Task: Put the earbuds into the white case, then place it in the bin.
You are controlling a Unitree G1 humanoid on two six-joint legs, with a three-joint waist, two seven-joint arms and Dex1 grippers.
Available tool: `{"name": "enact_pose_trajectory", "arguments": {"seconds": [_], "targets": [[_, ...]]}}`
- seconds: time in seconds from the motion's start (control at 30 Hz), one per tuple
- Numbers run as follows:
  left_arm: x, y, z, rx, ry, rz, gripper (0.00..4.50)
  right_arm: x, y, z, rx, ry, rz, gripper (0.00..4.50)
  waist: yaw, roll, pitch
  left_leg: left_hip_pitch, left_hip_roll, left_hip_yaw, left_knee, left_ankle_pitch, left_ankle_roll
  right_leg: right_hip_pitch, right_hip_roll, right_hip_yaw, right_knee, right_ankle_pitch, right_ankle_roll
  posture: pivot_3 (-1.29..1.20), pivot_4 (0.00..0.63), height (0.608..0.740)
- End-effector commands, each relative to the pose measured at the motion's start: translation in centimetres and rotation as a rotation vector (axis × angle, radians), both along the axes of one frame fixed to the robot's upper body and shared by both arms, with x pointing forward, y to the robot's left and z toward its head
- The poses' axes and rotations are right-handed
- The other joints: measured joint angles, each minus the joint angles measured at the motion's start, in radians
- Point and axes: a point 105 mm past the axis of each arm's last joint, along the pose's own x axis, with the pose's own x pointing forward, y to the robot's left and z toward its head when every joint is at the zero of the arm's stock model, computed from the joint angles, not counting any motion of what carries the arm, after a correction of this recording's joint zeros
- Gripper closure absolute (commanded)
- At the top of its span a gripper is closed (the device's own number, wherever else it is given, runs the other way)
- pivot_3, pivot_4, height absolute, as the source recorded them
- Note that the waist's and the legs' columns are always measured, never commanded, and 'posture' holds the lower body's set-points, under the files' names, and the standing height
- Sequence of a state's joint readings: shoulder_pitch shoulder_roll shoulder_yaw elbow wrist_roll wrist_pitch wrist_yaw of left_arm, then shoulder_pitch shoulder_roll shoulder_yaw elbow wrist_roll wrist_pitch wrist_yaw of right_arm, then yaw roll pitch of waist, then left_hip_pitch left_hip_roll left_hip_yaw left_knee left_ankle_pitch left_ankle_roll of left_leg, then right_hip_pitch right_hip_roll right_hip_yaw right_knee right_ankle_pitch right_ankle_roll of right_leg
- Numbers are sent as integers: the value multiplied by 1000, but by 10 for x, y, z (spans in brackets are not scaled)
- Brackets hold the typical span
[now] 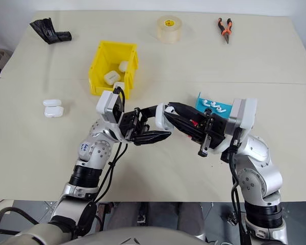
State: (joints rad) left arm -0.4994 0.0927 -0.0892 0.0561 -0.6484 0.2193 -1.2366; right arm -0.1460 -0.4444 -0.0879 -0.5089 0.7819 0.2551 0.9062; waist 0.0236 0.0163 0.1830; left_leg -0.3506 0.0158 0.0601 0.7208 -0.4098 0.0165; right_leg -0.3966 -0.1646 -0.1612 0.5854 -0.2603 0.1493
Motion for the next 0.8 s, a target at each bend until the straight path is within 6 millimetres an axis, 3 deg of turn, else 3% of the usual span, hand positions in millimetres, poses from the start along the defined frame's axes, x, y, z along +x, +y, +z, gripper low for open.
{"name": "enact_pose_trajectory", "arguments": {"seconds": [0.03,0.8], "targets": [[1,8,21,-95,-59,35,1570,-7,1,-10,-49,31,41,4000,0,0,0,0,0,0,0,0,0,0,0,0,0,0,0,0,150,740],[6,12,23,-105,-58,67,1570,-8,-4,-5,-135,-10,42,4000,1,0,0,0,0,0,0,0,0,0,0,0,0,0,0,0,150,740]]}}
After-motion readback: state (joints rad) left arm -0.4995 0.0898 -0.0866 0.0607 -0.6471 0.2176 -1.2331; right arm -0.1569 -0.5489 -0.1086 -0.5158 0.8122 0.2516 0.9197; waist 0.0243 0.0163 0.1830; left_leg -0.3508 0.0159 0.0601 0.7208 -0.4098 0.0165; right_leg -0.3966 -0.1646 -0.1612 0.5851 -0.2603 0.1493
